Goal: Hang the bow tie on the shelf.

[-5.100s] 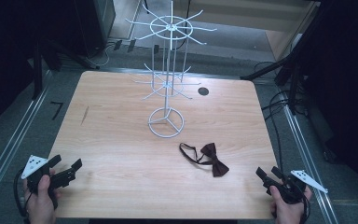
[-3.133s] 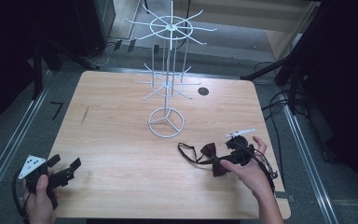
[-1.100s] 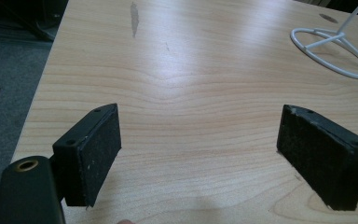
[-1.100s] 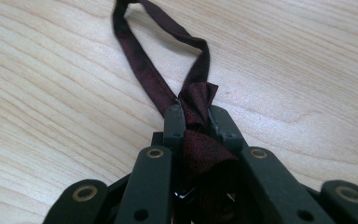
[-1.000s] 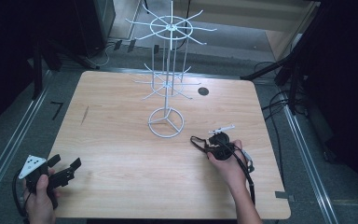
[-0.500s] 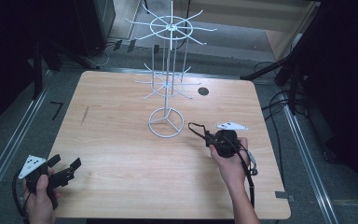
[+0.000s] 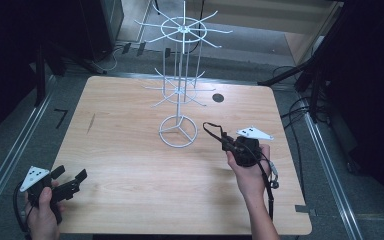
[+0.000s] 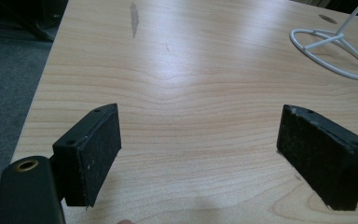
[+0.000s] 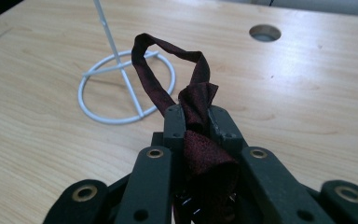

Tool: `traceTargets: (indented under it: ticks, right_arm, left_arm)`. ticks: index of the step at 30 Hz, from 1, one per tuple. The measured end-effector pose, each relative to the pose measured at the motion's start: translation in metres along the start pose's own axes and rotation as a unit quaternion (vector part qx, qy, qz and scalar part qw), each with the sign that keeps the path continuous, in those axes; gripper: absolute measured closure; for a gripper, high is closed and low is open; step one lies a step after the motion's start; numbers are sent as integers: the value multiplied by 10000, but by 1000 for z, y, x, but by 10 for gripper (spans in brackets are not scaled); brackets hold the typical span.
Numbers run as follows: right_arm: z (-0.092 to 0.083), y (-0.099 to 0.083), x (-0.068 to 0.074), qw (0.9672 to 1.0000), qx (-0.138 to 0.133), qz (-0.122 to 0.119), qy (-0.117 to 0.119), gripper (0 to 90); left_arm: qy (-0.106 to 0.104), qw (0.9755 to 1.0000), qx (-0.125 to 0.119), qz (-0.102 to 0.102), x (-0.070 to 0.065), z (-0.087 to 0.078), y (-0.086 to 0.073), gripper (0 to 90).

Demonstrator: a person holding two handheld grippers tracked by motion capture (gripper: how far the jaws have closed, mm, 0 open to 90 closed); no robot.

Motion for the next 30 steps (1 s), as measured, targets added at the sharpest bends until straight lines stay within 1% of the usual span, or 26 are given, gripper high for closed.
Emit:
traceTargets:
  ticks: [1,3,7,9,10,14,15,21,28,30]
  right_arm:
    - [-4,4,0,10000,-87,-4,-8,806]
    - [-6,7,0,9998,-176,-17,-38,806]
    - [-11,14,-1,9994,-323,-10,-90,805]
    - [-13,16,-1,9994,-344,-3,-98,804]
    - [-16,20,-1,9989,-454,7,-130,804]
    - [-19,25,-2,9983,-556,0,-159,804]
    - [-21,29,-2,9979,-621,-16,-195,803]
    - [-26,35,-2,9967,-763,-6,-267,803]
    - [-31,41,-2,9960,-837,-6,-308,802]
    - [-34,45,-3,9950,-935,4,-345,802]
  left_arm:
    - [2,10000,7,4,0,0,0,144]
    - [4,10000,9,4,0,0,0,145]
    - [1,10000,13,7,0,0,0,145]
    - [1,10000,13,7,0,0,0,145]
    - [2,10000,11,7,0,0,0,145]
    - [1,10000,-1,-4,0,0,0,145]
    - [1,10000,-1,-2,0,0,0,145]
    - [-2,10000,-7,-15,0,0,0,145]
    - [0,10000,-4,-18,0,0,0,145]
    - [1,10000,8,-1,0,0,0,145]
Point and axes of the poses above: each handheld gripper's, and its own axes: z roughly forward along the jaws, y roughly out of its top, x roughly to its left, the point moved 5 cm from there along z, roughly forward along the jaws, and after that the axes turned 7 degrees about x, right-handed, at the moved point
